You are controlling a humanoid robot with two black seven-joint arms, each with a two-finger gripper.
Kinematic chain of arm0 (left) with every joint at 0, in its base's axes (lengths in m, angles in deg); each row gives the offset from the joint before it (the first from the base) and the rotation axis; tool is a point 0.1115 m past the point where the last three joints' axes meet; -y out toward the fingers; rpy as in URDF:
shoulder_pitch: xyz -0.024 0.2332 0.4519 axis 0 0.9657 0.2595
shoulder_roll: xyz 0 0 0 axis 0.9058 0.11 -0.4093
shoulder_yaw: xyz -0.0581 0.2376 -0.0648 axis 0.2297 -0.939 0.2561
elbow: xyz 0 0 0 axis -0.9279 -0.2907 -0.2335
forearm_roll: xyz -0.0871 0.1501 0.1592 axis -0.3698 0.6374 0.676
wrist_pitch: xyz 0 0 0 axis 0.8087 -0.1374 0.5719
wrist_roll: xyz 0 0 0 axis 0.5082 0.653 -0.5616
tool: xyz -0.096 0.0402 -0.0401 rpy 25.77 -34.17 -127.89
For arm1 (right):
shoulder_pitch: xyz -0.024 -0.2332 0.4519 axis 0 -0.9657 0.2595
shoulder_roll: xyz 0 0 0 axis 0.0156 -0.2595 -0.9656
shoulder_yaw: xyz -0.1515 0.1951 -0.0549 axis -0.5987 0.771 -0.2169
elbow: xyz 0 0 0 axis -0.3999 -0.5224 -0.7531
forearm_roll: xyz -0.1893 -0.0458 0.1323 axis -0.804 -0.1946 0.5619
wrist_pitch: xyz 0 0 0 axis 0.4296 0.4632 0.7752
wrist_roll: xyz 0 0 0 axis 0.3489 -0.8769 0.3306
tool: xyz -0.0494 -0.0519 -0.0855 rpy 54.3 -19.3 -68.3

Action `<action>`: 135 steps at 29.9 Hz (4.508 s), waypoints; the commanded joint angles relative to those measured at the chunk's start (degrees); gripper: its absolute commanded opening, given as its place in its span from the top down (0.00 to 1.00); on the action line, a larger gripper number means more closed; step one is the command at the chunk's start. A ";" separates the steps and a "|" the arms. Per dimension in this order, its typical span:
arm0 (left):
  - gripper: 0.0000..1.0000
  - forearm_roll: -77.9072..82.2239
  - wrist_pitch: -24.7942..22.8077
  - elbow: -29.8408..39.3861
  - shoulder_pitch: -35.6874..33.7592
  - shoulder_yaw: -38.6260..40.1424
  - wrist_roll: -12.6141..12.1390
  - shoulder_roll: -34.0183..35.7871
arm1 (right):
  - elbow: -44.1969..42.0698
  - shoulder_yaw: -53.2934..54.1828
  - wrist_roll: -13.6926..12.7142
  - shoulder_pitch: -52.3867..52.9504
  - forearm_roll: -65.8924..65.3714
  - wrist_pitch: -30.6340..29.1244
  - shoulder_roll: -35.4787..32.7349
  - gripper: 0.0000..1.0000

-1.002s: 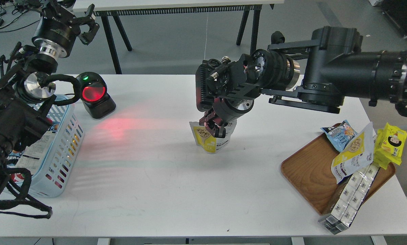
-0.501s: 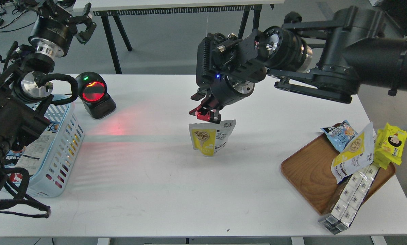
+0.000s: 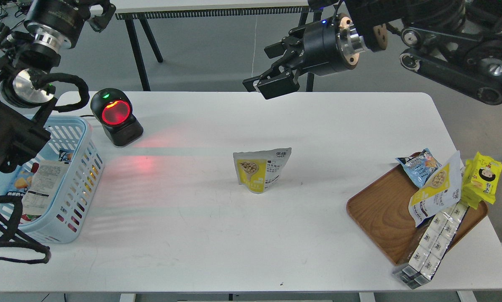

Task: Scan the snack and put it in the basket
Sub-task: 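Raise the right gripper away and swing the left arm toward the packet, then grasp the yellow packet with the left gripper, then hold the packet in front of the barcode scanner with the left gripper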

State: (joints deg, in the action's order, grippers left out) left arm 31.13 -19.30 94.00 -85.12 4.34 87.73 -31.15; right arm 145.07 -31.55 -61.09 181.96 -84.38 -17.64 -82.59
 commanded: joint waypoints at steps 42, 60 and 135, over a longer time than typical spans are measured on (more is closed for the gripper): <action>0.03 121.68 0.00 49.61 -4.38 -22.17 3.12 -1.84 | -37.27 21.73 0.01 -32.10 101.02 -6.01 6.07 0.01; 0.07 126.31 0.00 35.99 -3.67 -31.85 3.12 -6.68 | -36.75 30.71 0.01 -43.02 100.77 -6.01 10.30 0.01; 1.00 126.31 0.00 46.01 -0.86 -27.10 12.31 26.01 | -37.19 31.68 0.01 -42.66 100.59 -6.01 9.51 0.01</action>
State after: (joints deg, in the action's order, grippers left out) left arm 157.44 -19.29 141.88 -86.07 -22.76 100.04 -5.34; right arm 107.87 0.05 -61.08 139.30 16.13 -23.65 -73.10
